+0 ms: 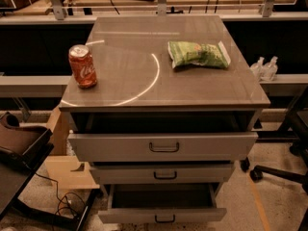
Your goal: Move paper bowl near coke can
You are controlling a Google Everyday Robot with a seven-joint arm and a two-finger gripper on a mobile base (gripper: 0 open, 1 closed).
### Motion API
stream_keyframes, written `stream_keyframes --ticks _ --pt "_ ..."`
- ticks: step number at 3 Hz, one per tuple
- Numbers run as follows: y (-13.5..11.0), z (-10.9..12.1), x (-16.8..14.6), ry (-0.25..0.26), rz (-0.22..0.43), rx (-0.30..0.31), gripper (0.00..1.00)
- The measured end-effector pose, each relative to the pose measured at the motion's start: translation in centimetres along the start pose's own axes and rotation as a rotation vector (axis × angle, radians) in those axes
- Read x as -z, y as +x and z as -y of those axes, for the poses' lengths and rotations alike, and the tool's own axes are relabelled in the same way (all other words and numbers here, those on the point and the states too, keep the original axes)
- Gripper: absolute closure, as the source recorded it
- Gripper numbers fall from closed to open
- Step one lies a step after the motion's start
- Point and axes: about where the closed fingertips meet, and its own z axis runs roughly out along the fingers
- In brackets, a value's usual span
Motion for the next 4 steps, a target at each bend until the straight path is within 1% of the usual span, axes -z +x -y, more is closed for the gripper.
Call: stream_keyframes --ticks 1,2,3,4 --pt "1.2 -3.1 -1.9 -0.061 -0.014 -0.014 1.00" --pt "1.0 -3.4 -2.2 -0.063 -0.001 -0.010 1.00" --pt "-0.3 -5.5 -1.3 -0.045 0.084 0.030 1.00" --pt "-3.5 -8.9 1.0 -0.003 0.189 0.101 1.00"
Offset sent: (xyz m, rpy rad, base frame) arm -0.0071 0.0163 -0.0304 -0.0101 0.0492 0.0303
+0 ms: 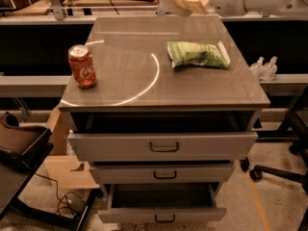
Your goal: Move paper bowl near coke can
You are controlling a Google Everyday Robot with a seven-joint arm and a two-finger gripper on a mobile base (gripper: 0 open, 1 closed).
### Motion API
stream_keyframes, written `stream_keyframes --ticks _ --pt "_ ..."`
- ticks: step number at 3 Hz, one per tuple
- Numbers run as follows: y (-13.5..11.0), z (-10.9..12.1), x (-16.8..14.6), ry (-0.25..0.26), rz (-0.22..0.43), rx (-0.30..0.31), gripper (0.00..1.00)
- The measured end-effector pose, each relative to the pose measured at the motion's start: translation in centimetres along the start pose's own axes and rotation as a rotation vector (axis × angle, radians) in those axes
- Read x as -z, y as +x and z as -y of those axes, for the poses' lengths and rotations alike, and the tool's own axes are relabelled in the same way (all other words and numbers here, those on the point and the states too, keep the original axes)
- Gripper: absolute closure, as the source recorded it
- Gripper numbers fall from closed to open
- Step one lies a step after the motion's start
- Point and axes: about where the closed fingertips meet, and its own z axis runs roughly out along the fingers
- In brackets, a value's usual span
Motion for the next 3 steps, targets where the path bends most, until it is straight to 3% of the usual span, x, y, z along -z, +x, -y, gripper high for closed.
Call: stream_keyframes --ticks 1,3 --pt "-2.4 -5.0 1.1 -0.006 0.077 0.061 1.00" --pt "-5.1 -12.4 0.2 -0.054 0.118 0.181 1.00"
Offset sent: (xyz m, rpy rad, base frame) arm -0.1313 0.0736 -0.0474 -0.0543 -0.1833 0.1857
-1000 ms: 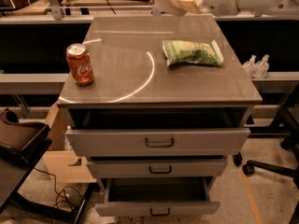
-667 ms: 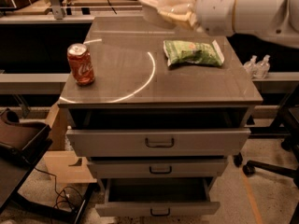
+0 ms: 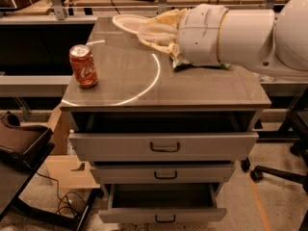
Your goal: Move paper bowl near coke can
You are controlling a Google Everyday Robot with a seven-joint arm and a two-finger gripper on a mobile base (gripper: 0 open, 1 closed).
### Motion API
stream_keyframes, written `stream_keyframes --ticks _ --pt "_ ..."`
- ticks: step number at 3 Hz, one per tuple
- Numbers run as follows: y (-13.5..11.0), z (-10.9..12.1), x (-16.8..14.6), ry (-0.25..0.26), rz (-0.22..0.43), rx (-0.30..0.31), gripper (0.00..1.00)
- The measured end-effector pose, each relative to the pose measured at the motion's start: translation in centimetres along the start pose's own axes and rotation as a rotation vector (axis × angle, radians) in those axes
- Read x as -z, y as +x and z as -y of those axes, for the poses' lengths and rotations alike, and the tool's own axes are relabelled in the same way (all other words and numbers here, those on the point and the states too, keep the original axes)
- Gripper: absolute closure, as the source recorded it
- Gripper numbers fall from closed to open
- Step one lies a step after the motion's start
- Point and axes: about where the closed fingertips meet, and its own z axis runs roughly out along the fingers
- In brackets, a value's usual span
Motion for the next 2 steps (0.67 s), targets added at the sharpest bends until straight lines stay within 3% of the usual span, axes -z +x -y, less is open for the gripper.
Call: stream_keyframes --ticks 2 --pt "1.4 -3.2 -3.8 -0.060 -0.045 0.066 1.00"
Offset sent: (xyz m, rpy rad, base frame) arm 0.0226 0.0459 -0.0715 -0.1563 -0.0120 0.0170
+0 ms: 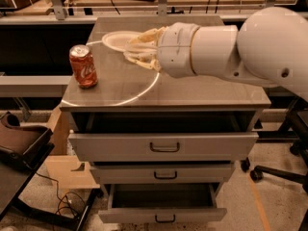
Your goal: Move paper bowl near coke can
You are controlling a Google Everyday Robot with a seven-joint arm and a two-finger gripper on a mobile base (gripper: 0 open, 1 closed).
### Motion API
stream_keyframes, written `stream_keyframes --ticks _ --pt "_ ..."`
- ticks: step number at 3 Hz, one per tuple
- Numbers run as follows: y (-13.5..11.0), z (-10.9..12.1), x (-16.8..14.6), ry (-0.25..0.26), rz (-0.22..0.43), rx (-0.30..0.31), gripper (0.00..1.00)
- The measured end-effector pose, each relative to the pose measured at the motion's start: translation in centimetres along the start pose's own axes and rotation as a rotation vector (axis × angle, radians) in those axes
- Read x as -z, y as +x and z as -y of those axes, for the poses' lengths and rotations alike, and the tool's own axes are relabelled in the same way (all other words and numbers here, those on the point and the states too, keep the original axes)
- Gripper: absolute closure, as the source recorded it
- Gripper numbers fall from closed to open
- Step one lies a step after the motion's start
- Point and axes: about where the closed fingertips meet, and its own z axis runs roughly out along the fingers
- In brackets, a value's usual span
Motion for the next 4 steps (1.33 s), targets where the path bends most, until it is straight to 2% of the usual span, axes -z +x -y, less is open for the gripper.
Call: stream_keyframes --ticks 3,4 --pt "1.7 -4.6 -5.6 -0.090 -0.003 0.012 1.00" --pt "2.4 -6.5 -7.3 -0.115 0.002 -0.008 1.00"
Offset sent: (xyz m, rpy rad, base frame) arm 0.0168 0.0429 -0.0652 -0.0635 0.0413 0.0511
